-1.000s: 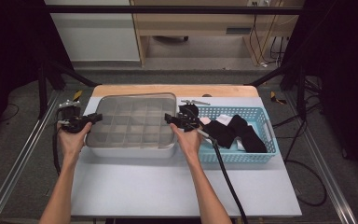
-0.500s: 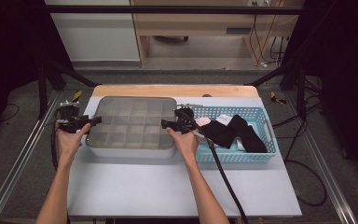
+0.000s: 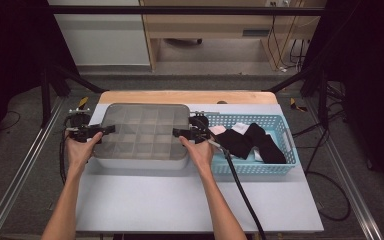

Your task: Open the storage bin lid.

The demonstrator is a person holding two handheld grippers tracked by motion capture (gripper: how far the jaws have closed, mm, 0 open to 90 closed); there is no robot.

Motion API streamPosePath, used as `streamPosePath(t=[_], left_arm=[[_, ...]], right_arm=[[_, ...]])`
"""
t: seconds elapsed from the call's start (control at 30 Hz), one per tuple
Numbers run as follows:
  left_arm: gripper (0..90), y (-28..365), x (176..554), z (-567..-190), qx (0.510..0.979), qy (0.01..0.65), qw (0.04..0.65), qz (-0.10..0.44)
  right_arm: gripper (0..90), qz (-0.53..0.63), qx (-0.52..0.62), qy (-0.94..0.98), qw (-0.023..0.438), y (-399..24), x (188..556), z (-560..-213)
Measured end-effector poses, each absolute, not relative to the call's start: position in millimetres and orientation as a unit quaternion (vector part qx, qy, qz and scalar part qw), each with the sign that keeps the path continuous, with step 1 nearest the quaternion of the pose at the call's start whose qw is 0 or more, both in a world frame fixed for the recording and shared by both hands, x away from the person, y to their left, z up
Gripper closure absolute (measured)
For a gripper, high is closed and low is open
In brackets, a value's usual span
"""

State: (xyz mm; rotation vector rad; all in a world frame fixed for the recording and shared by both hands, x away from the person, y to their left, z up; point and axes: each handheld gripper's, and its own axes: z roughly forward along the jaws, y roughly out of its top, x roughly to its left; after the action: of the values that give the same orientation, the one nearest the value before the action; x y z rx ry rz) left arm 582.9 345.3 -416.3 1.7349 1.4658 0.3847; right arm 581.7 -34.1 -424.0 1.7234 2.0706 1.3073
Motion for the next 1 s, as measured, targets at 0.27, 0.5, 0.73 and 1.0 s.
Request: streamPosePath(t=[0.27, 0.5, 0.73, 1.0], left_arm=[[39.8, 353, 574, -412, 0.661, 0.584, 0.442, 0.162], [47.1, 356, 565, -401, 0.655, 0.576, 0.457, 0.176], [51.0, 358, 553, -387, 0.645, 0.565, 0.475, 0.196], [57.5, 361, 534, -369, 0.638, 0.552, 0.492, 0.215]], right_arm=[[34.0, 0.441, 0.578, 0.683, 0.069, -37, 581, -421], [40.0, 0.451, 0.582, 0.673, 0.073, -41, 578, -414], [48.6, 0.477, 0.574, 0.660, 0.084, -46, 570, -399], [59.4, 0.509, 0.556, 0.651, 0.087, -55, 554, -377]])
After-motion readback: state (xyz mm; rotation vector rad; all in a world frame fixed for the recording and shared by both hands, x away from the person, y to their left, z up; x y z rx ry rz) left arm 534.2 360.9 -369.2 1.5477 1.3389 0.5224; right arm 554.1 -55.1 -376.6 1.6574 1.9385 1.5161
